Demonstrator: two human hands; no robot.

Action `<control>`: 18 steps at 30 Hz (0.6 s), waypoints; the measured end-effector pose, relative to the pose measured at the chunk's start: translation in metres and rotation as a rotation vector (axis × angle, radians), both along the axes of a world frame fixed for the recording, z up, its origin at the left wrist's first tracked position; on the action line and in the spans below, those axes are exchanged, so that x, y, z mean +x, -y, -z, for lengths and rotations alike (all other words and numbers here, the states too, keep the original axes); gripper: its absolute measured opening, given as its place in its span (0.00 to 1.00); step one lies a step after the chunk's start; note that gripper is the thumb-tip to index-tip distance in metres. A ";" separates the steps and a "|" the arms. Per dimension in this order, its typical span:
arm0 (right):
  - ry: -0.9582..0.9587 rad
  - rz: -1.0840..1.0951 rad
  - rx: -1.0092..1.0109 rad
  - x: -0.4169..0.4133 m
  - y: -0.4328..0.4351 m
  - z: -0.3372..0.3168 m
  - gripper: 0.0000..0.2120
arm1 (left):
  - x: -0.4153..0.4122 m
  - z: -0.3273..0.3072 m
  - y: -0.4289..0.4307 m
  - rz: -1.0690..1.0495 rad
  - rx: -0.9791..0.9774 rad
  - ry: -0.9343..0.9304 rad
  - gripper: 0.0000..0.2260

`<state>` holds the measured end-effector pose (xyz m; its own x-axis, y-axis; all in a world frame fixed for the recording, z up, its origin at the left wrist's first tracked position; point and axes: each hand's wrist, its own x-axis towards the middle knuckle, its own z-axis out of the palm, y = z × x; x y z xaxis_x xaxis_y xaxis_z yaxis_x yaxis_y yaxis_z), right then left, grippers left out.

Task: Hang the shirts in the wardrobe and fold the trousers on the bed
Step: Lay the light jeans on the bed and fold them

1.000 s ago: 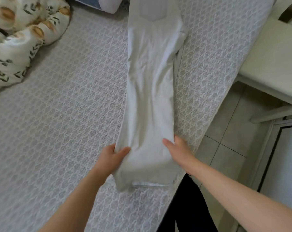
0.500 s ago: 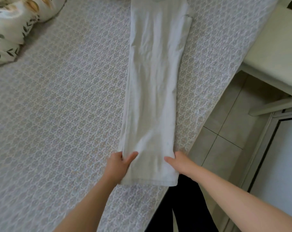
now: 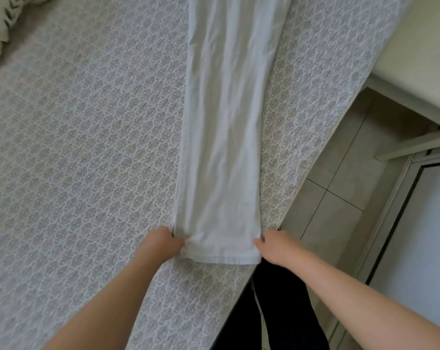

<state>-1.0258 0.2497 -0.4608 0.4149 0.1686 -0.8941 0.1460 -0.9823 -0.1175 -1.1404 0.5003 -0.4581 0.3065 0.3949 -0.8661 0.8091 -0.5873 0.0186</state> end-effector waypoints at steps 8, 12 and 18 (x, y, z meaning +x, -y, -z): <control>0.207 0.279 0.254 0.041 -0.031 0.006 0.13 | 0.057 -0.002 -0.008 -0.198 -0.067 0.335 0.16; 0.314 0.169 0.256 0.027 -0.027 0.014 0.11 | 0.044 -0.001 -0.017 -0.129 0.029 0.273 0.18; 0.360 0.448 0.339 -0.001 -0.021 0.011 0.07 | 0.024 0.008 -0.002 -0.078 0.165 0.256 0.10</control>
<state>-1.0270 0.2707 -0.4713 0.7732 0.1575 -0.6143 -0.1797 -0.8745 -0.4504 -1.1166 0.5023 -0.4657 0.4695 0.5546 -0.6870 0.8331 -0.5359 0.1367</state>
